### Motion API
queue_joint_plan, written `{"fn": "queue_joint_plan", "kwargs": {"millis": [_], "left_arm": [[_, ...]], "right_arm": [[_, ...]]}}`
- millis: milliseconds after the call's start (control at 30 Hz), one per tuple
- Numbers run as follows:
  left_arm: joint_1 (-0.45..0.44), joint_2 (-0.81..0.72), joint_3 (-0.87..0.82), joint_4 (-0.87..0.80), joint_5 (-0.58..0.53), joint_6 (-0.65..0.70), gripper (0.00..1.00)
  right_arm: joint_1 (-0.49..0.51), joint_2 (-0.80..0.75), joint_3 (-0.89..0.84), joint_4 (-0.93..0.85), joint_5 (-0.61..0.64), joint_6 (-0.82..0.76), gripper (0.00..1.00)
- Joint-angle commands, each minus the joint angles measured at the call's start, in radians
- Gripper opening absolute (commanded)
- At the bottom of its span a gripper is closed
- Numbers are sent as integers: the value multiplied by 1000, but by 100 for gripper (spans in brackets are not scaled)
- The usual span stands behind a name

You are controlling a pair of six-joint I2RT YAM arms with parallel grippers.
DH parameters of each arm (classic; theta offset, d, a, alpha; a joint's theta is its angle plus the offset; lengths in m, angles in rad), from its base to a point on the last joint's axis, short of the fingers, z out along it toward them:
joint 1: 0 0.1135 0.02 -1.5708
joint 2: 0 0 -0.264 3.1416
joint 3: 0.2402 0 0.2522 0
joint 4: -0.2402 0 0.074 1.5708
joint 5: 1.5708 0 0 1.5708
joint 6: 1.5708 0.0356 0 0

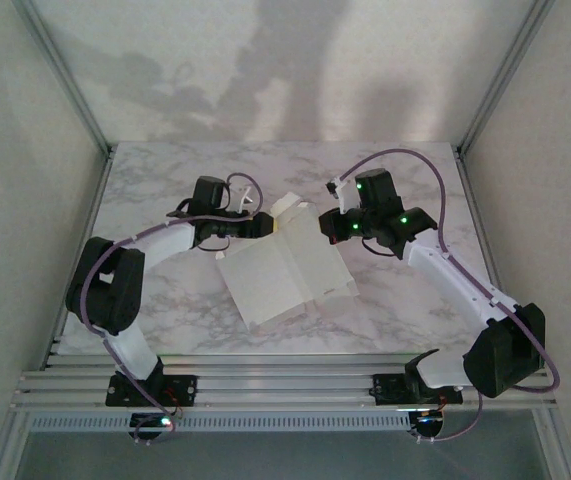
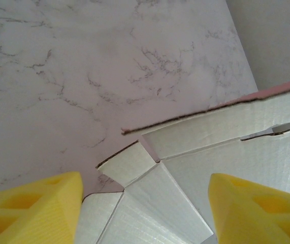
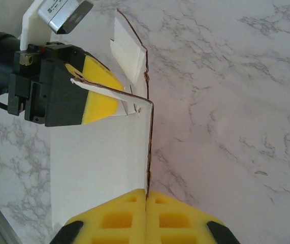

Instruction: Fold the paper box

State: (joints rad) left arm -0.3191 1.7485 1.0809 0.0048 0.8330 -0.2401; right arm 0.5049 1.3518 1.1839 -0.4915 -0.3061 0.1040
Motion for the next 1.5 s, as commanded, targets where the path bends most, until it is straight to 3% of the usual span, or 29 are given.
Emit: {"fn": "queue_joint_plan", "kwargs": {"millis": [0,200,500,900,1467], "left_arm": [[-8,16,44,-1,-36,30,70],[-8,28,80,10,-90,43,72],[-24,61,128,-35,-11,58,65],[-36,37,132,-118,-37,68,37],[-93,58,135,-182,-56,78,20]], "right_arm": [[8,2,21,8,13,-16,0],[9,4,25,-1,16,-20,0],[10,4,25,-2,28,-18,0],[14,17,28,-4,47,-20,0],[24,38,37,1,62,-17,0]]}}
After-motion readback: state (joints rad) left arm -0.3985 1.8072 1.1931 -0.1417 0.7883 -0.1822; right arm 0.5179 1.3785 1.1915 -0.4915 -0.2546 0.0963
